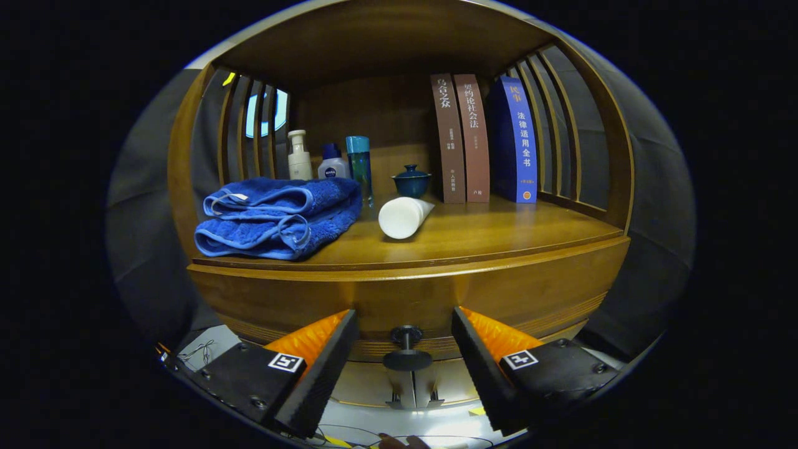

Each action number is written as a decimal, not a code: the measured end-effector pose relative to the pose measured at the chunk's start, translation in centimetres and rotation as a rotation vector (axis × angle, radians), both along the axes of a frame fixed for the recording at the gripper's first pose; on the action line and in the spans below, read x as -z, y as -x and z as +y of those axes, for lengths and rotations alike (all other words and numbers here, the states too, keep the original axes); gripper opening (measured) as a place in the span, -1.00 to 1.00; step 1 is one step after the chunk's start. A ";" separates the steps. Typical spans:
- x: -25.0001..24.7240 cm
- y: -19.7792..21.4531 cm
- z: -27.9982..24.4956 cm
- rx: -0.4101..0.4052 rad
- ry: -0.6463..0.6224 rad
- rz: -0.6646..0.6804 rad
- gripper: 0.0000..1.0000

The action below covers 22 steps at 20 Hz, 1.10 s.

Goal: Pull open the drawer, take out the items inside it, and place them on the countertop above the cabinet.

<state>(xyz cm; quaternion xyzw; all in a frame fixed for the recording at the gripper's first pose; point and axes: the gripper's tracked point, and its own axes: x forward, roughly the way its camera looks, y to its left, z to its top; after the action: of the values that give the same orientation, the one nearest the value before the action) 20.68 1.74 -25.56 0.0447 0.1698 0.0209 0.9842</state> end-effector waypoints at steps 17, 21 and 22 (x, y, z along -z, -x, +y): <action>-15.5 9.3 0.5 -0.034 0.054 -0.256 0.99; -18.1 11.6 0.4 -0.039 0.047 -0.280 0.99; -18.7 12.1 0.2 -0.038 0.052 -0.285 0.99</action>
<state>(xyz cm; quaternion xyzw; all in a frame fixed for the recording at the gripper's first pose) 8.57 1.98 -6.91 0.0126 0.0296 0.0414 0.9986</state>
